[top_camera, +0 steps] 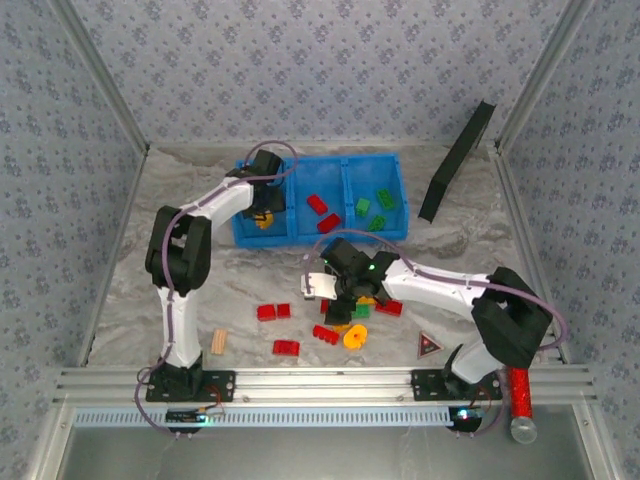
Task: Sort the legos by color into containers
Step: Place the lego in the container, then pick up the lego from the bottom-center of the table.
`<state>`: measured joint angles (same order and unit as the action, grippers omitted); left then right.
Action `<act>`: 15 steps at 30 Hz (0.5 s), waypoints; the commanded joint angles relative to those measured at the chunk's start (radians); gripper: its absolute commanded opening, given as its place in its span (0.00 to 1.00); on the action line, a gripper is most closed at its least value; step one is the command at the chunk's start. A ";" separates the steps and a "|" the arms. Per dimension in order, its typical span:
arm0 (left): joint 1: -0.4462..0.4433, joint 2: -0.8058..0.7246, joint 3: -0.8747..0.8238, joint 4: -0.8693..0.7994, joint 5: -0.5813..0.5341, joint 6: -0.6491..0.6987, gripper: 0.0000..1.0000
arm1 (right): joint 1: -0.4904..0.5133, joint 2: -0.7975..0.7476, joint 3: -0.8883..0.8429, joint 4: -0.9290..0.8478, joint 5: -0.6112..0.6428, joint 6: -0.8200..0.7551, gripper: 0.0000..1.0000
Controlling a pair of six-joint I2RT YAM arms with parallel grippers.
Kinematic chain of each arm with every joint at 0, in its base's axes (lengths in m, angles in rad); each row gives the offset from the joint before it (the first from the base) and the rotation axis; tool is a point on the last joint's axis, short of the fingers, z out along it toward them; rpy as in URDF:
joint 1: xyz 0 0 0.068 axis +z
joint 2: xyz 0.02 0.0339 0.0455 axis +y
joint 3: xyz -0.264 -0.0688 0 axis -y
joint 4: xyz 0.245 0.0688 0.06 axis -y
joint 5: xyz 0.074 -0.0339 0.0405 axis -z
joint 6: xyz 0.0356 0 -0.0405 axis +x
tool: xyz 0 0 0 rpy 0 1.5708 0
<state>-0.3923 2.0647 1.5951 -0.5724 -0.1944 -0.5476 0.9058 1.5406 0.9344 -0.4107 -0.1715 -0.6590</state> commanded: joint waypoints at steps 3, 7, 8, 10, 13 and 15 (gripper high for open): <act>0.013 -0.075 0.016 0.009 0.025 0.029 0.75 | -0.001 0.043 0.007 0.024 0.027 -0.036 0.81; 0.016 -0.120 0.012 0.012 0.039 0.042 0.82 | -0.001 0.071 0.009 0.042 0.032 -0.037 0.77; 0.018 -0.130 0.011 0.012 0.042 0.047 0.83 | -0.001 0.081 0.013 0.042 0.032 -0.043 0.76; 0.018 -0.154 0.005 0.014 0.051 0.059 0.83 | 0.002 0.097 0.014 0.044 0.040 -0.054 0.73; 0.019 -0.193 0.003 0.012 0.061 0.073 0.84 | 0.008 0.124 0.010 0.048 0.060 -0.072 0.70; 0.022 -0.216 0.002 0.008 0.068 0.075 0.85 | 0.017 0.143 0.003 0.057 0.080 -0.081 0.69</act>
<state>-0.3790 1.9240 1.5940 -0.5766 -0.1528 -0.4923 0.9104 1.6577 0.9340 -0.3588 -0.1265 -0.7048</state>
